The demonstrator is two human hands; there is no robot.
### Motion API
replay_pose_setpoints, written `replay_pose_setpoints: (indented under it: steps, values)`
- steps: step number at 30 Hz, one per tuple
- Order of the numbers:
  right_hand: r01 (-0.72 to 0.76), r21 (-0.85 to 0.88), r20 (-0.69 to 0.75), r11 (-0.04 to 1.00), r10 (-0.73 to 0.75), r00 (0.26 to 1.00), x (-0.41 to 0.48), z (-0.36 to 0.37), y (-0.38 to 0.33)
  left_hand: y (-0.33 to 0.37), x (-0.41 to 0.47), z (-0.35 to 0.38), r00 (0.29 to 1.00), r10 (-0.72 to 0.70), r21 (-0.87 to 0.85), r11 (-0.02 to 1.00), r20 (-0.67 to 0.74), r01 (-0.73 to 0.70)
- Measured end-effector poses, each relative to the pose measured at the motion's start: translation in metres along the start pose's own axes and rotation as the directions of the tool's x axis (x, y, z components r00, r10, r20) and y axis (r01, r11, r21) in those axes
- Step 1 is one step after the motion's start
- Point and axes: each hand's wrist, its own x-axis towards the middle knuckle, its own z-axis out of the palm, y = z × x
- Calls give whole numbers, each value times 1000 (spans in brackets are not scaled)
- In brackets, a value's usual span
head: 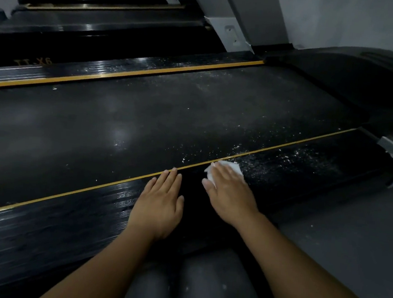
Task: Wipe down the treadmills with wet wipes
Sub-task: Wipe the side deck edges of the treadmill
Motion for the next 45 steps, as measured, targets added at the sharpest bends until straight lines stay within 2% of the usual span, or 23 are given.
replay_pose_setpoints:
  steps: [2, 6, 8, 11, 14, 18, 21, 23, 25, 27, 29, 32, 34, 37, 39, 42, 43, 45]
  values:
    - [-1, -5, 43, 1000, 1, 999, 7, 1, -15, 0, -1, 0, 1000, 6, -3, 1000, -7, -6]
    - [205, 120, 100, 971, -217, 971, -6, 5, -37, -2, 0, 1, 1000, 11, -24, 1000, -6, -11]
    - [248, 168, 50, 954, -260, 964, -3, -1, -24, -3, 0, 1, 1000, 12, -22, 1000, -13, -13]
    - [297, 89, -83, 951, -290, 953, -2, -1, -12, -1, 0, -1, 1000, 14, -28, 999, -17, -14]
    - [185, -18, -231, 983, -184, 955, -3, 0, -14, -1, 0, -2, 1000, 13, -36, 999, -18, -14]
    - [31, -59, -183, 998, -42, 982, 4, -5, -22, -1, 1, -1, 1000, 7, -34, 999, -22, -7]
    - [-17, 46, -183, 999, 25, 983, 17, -3, -26, -1, 1, -1, 1000, 5, -39, 999, -20, -5]
    - [17, 82, -206, 997, 0, 979, 21, -2, -29, -1, 1, -2, 1000, 7, -44, 999, -20, -8]
    - [105, 5, -220, 995, -101, 970, 22, 1, -27, -2, 1, -1, 1000, 11, -45, 999, -22, -12]
    - [130, -90, -253, 987, -149, 956, 25, 5, -16, -2, 1, 0, 1000, 10, -51, 999, -26, -11]
    - [102, -109, -240, 989, -126, 963, 26, 1, -5, -2, 1, 1, 1000, 8, -53, 999, -24, -9]
    - [33, 16, -228, 999, -28, 973, 28, -5, -5, -2, 2, 2, 1000, 5, -61, 998, -25, -6]
    - [76, 74, -147, 994, -65, 987, 24, -4, -24, -2, 2, 1, 1000, 9, -56, 998, -21, -10]
    - [211, 16, 9, 977, -211, 977, 2, 10, -44, -3, 1, 1, 1000, 15, -55, 998, -10, -15]
    - [148, -67, 25, 987, -146, 989, -4, 8, -28, -3, 2, 1, 1000, 18, -53, 998, -17, -18]
    - [-60, -128, -27, 990, 57, 998, 14, -2, -5, -2, 2, 1, 1000, 17, -47, 999, -26, -18]
    - [-62, -117, -22, 991, 59, 998, 18, -3, -12, -2, 2, 0, 1000, 18, -45, 999, -22, -19]
    - [54, -79, 23, 995, -52, 998, 11, 4, -36, -2, 2, 1, 1000, 18, -56, 998, -18, -19]
